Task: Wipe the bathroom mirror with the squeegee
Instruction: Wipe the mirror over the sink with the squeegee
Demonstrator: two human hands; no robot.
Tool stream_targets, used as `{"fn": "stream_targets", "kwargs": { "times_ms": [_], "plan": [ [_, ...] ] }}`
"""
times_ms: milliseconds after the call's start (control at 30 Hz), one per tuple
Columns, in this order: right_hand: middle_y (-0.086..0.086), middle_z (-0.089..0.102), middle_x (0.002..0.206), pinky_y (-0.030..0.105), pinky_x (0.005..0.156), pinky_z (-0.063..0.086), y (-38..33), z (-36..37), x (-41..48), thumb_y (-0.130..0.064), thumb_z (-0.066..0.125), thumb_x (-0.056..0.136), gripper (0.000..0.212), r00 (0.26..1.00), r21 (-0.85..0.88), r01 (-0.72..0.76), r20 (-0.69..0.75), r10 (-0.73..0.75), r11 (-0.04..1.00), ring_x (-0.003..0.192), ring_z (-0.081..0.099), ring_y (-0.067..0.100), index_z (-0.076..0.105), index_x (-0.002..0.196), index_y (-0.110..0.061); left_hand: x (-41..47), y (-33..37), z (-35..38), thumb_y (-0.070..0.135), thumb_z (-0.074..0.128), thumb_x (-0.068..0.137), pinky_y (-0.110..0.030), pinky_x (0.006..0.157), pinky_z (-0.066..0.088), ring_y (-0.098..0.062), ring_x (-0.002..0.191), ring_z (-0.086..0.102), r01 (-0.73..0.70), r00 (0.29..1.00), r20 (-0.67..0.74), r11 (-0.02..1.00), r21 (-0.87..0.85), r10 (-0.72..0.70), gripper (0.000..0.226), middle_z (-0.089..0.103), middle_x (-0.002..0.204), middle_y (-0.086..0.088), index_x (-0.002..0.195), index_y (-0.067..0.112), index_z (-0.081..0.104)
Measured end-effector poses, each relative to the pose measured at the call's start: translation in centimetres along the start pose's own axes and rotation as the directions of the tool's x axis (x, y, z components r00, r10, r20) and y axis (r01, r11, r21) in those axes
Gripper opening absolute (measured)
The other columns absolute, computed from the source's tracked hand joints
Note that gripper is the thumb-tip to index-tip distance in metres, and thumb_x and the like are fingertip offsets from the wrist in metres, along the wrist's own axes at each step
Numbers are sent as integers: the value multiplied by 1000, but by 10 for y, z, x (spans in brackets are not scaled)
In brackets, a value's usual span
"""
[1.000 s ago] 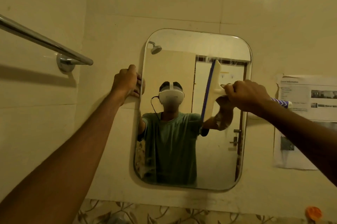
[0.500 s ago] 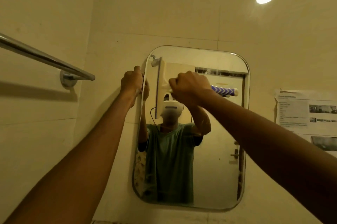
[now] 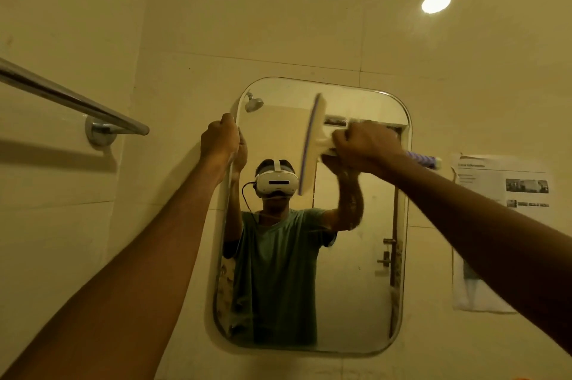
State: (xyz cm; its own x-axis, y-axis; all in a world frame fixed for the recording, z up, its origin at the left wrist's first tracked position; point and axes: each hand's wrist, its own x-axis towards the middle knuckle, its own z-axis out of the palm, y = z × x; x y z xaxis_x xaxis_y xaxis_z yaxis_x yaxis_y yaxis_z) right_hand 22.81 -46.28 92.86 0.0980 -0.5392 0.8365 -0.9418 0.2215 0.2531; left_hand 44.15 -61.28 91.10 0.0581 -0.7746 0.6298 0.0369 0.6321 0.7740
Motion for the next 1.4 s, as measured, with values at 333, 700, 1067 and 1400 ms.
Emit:
{"fn": "stream_targets", "kwargs": {
  "times_ms": [333,700,1067,1400],
  "plan": [
    [-3,41,63,22,47,26,-24,3,45,-38,47,96,36,990,-147,138,36,-135,979,53,41,14,32,65,-27,2,-7,0,30,25,97,-31,66,47,-25,86,60,6,1000,0,998,-69,-6,44,64,99,-14,101,6,61],
    [5,55,67,26,50,40,68,13,-21,-36,33,98,33,939,152,-343,17,344,927,55,53,17,44,70,-22,2,-13,5,27,23,98,-26,60,38,-22,79,56,-40,998,-53,999,-23,39,41,61,98,-14,94,4,57],
    [3,49,62,27,53,36,52,-11,18,-42,30,90,37,863,281,-462,-77,500,841,54,46,16,46,65,-21,-1,-14,7,21,25,99,-26,55,33,-17,73,47,-106,990,-93,994,41,109,32,53,87,-7,83,11,51],
    [6,62,81,42,68,58,42,47,-119,-46,28,100,39,636,509,-712,177,751,483,72,64,22,51,81,-21,-5,-19,19,27,25,99,-28,66,36,-21,80,53,-125,977,-171,992,18,127,38,56,84,-10,82,8,53]
  ]
}}
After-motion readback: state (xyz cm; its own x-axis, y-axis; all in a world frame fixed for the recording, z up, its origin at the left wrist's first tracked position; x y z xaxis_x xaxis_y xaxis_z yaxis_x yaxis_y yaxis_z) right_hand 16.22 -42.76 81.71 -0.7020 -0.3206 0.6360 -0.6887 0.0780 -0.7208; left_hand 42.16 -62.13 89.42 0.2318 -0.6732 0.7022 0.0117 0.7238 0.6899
